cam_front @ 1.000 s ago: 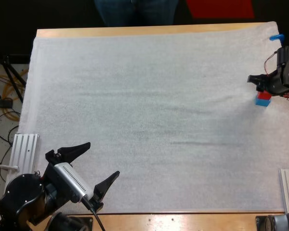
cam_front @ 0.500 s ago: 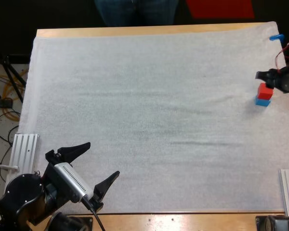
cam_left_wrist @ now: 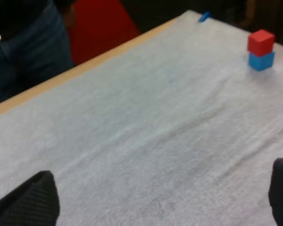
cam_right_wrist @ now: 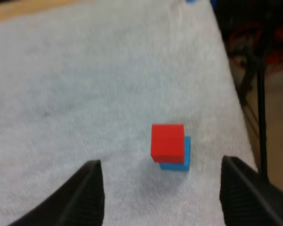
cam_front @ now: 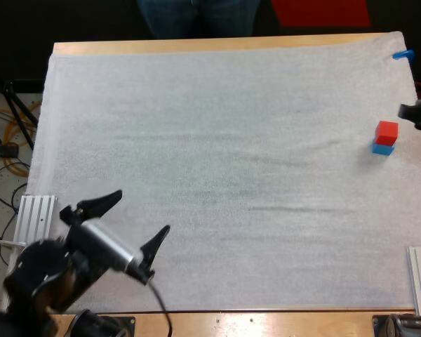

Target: Stack red cube on blue cube

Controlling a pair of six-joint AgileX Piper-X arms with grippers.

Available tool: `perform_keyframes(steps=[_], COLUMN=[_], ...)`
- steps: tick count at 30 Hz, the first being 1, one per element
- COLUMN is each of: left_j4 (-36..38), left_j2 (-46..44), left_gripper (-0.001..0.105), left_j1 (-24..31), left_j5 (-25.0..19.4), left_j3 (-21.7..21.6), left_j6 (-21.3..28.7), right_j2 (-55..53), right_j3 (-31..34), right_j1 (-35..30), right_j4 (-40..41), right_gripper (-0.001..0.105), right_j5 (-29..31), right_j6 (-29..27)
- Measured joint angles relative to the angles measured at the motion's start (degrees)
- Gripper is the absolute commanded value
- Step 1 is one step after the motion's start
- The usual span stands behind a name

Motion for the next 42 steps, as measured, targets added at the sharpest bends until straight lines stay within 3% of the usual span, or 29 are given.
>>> perform_keyframes(steps=[6,9,14,17,34,37,42], left_j4=[-4.2,-6.2,-6.8,-7.8,-2.4,-1.5,3.2], left_j2=[7.0,9.1,10.7,9.7,-7.4,-11.6,-18.3], left_gripper=[0.087,0.087,0.087,0.087,0.087,0.087,0.087], left_j1=[2.7,8.5,23.7,27.9,28.0,28.0,28.0], left_j5=[-1.5,-1.4,1.2,1.1,1.5,1.8,1.8], left_j3=[0.0,0.0,-1.8,-2.8,-3.7,-3.7,-3.8], left_j6=[0.0,0.0,2.2,2.9,3.1,0.6,0.8], right_j2=[-7.3,-11.1,-18.0,-21.5,-47.9,-53.4,-61.9], right_j3=[0.0,1.7,8.5,13.3,23.0,25.4,29.3], right_j1=[0.0,0.0,0.0,0.0,0.0,0.0,0.0], right_j4=[0.2,-0.2,-0.2,-0.3,-2.0,-2.5,-2.6], right_gripper=[0.052,0.052,0.052,0.052,0.052,0.052,0.052], right_j5=[0.0,-1.7,-3.0,-3.0,-3.4,-3.4,-3.4], right_j6=[-0.4,-1.3,-2.1,-2.1,-4.7,-3.2,-1.2])
